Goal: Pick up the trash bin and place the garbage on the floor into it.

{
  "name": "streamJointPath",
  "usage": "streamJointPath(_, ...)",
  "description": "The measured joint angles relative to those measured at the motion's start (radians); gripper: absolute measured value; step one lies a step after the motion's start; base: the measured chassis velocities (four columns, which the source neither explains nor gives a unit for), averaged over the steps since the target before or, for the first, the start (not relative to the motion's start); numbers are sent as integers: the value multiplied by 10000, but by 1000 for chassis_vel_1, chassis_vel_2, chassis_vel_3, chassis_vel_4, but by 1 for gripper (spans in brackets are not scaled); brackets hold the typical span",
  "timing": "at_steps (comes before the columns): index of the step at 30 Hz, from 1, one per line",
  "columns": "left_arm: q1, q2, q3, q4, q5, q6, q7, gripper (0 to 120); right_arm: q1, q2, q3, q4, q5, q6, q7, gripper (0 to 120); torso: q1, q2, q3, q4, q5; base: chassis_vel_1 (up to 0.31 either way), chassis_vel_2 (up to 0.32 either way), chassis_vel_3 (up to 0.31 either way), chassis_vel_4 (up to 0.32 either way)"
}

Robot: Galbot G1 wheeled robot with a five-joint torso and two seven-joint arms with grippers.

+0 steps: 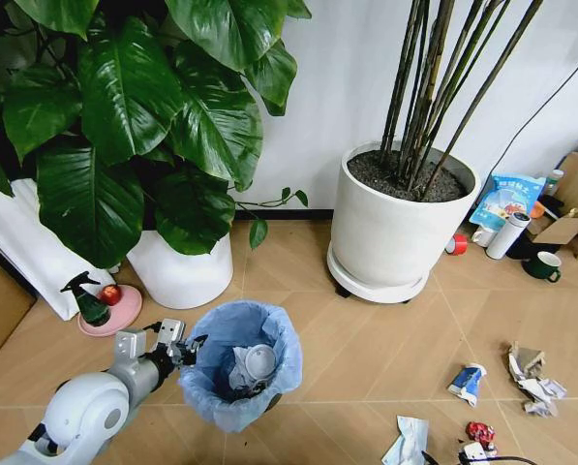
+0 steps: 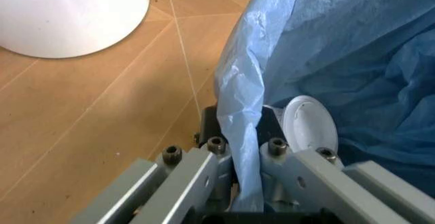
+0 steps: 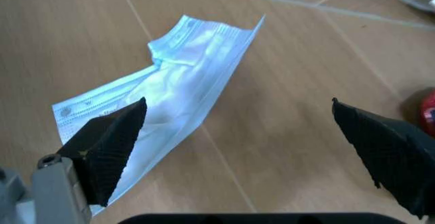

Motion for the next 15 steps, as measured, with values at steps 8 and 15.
streamJointPath(8,88,5,-19,-113,-2,-9,-191,0,478,202,-185,-264,-163,-112,161,71,0,0,0,0,-2,0,0,0,0)
streamJointPath(15,175,30,-18,-216,0,-9,-230,0,824,232,-453,-457,-74,-258,252,48,0,0,0,0,0,0,0,0,0)
